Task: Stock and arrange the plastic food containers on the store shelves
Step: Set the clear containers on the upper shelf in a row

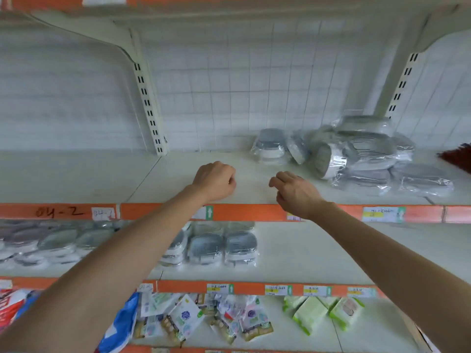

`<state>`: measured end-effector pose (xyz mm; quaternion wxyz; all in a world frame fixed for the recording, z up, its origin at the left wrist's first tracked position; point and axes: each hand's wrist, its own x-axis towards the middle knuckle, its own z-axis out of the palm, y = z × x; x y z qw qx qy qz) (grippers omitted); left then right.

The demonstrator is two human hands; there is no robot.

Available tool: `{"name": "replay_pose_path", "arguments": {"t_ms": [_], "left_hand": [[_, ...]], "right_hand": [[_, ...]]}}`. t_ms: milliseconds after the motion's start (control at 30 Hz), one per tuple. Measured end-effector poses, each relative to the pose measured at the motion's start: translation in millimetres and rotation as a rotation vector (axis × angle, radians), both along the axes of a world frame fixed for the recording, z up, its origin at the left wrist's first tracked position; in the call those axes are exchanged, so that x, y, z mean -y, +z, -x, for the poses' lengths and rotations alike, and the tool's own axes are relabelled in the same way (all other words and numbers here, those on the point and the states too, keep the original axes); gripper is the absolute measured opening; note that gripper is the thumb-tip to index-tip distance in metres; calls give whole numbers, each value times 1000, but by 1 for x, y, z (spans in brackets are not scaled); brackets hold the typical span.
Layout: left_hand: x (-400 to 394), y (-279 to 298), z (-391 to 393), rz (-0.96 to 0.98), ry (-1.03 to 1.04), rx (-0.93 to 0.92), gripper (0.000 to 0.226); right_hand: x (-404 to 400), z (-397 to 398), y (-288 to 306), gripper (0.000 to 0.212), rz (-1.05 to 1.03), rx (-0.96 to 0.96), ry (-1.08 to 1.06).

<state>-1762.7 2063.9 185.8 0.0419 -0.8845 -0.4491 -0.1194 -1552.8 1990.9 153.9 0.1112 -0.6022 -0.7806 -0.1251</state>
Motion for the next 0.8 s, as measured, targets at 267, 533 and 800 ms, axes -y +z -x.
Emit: {"name": "replay_pose_path", "arguments": {"t_ms": [267, 533, 800], "left_hand": [[-32, 1, -107, -24, -119, 2, 19], [-95, 15, -158, 52, 123, 66, 44], [-122, -12, -171, 205, 149, 79, 60]], "right_hand": [[-26, -93, 37, 32, -124, 105, -146], [-82, -121, 66, 29, 6, 124, -167], [-155, -119, 59, 69, 417, -33, -252]]}}
